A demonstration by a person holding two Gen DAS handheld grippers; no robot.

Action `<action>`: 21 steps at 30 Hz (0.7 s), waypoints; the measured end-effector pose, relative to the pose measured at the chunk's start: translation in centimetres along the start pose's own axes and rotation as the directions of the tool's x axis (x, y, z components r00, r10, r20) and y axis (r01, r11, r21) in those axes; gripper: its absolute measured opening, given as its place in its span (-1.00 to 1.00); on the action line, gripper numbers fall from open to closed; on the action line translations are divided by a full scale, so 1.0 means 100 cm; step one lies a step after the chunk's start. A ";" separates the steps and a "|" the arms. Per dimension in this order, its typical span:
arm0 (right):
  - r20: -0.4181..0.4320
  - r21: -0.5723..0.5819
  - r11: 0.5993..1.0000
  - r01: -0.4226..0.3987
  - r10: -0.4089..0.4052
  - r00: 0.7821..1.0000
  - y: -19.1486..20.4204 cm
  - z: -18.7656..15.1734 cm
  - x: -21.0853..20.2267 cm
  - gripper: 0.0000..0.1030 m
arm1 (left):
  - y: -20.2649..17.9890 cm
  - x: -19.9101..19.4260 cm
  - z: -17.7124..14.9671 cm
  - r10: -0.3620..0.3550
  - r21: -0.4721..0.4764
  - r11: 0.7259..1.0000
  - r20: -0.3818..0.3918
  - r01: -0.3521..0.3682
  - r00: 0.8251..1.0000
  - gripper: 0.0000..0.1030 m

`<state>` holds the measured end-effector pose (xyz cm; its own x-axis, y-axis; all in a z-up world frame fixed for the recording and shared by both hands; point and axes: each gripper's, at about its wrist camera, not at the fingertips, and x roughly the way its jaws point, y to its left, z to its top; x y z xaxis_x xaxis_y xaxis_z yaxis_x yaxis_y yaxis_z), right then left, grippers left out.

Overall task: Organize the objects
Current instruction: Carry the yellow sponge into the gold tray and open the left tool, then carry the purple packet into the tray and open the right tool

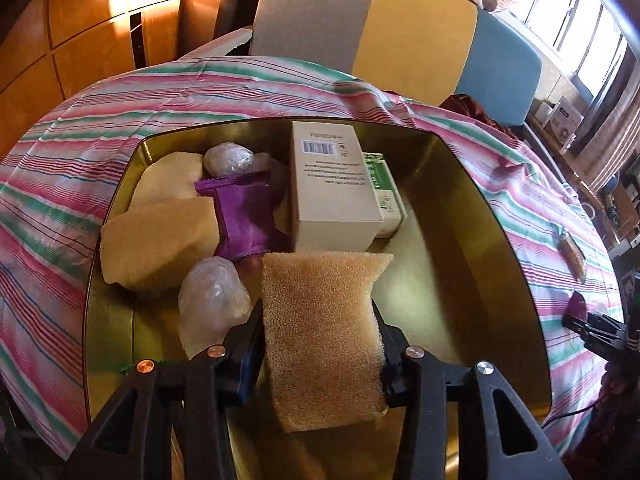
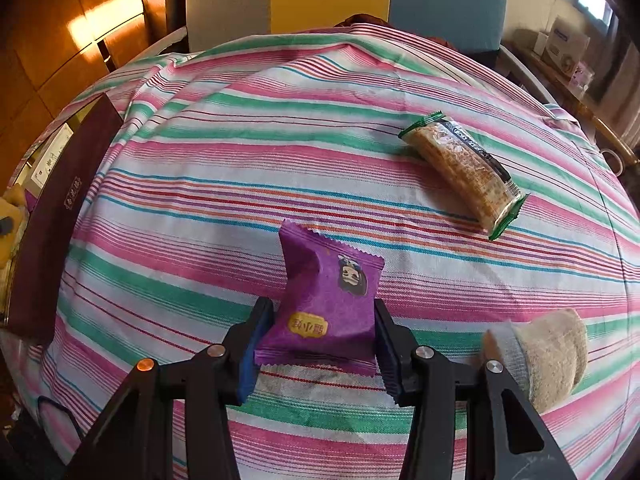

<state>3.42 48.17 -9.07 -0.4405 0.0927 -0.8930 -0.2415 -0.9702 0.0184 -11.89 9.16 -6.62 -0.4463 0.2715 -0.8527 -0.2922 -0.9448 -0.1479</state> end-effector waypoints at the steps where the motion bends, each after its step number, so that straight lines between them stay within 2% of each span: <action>1: 0.000 -0.001 1.000 0.000 0.000 1.000 0.000 0.000 0.000 -0.03 | 0.000 0.005 0.001 0.010 0.007 1.000 -0.011 -0.010 1.000 -0.12; 7: -0.001 -0.007 1.000 -0.001 0.001 1.000 0.001 0.001 0.000 -0.01 | 0.000 0.009 0.002 0.021 0.026 0.999 -0.034 -0.020 0.999 -0.02; 8: -0.001 -0.006 1.000 -0.001 0.001 1.000 0.001 0.001 0.001 -0.01 | 0.000 0.007 0.002 0.023 0.028 0.999 -0.027 -0.022 0.999 0.08; 12: 0.001 -0.003 1.000 0.001 -0.001 1.000 0.001 0.001 0.001 -0.01 | -0.003 -0.008 0.001 0.036 0.044 0.998 0.015 -0.036 0.999 0.27; 21: 0.003 -0.005 1.000 0.005 -0.005 1.000 0.002 0.001 0.001 -0.01 | -0.004 -0.059 -0.019 0.098 0.068 0.992 0.133 -0.108 0.986 0.28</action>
<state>3.25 48.01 -9.10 -0.4417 0.0981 -0.8918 -0.2391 -0.9709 0.0116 -7.55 7.59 -2.52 -0.5811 0.1991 -0.7891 -0.2993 -0.9539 -0.0202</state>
